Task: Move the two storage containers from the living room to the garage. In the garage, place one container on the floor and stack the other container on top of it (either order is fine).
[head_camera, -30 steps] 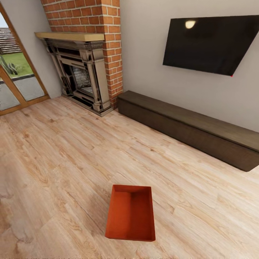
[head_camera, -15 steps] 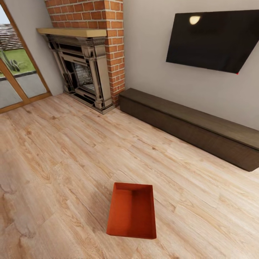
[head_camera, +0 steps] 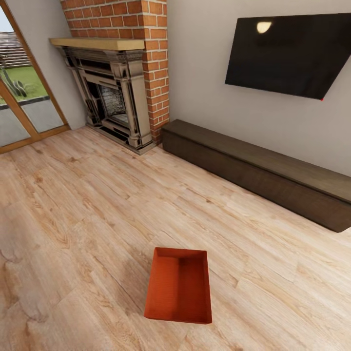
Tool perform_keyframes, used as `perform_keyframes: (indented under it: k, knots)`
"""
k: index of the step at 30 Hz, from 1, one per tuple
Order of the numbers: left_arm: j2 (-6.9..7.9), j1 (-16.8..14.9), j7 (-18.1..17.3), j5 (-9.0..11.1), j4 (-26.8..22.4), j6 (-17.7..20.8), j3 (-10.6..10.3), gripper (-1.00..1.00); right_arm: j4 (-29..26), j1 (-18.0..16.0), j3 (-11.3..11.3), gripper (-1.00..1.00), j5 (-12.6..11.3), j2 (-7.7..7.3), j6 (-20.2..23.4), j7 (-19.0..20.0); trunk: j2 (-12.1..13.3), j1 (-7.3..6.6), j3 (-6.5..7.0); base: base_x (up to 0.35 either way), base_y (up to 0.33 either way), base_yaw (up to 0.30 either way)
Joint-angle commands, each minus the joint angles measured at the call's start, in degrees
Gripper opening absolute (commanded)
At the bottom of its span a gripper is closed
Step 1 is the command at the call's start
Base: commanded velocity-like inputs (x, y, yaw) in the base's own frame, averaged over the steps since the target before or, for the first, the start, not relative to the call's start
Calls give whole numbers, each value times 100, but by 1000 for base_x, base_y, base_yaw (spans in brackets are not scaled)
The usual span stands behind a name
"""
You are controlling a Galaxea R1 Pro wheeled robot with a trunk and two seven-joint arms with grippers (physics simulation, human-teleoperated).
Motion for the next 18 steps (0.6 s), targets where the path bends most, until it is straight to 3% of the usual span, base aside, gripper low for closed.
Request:
perform_keyframes:
  k: [1, 12, 18]
  knots:
    - [-2, 29, 14, 36, 2, 9, 11, 100, 17, 27, 49, 100, -42, 4, 16, -6, -3, 0, -4, 0, 0, 0]
    - [39, 64, 39, 42, -66, -15, -31, 100, -36, 244, 76, 100, -27, -27, 30, -94, -3, 0, -4, 0, 0, -3]
    - [39, 64, 38, 33, -72, -17, -29, 100, -38, 244, 76, 100, -31, -27, 19, -100, -3, 0, -4, 0, 0, -158]
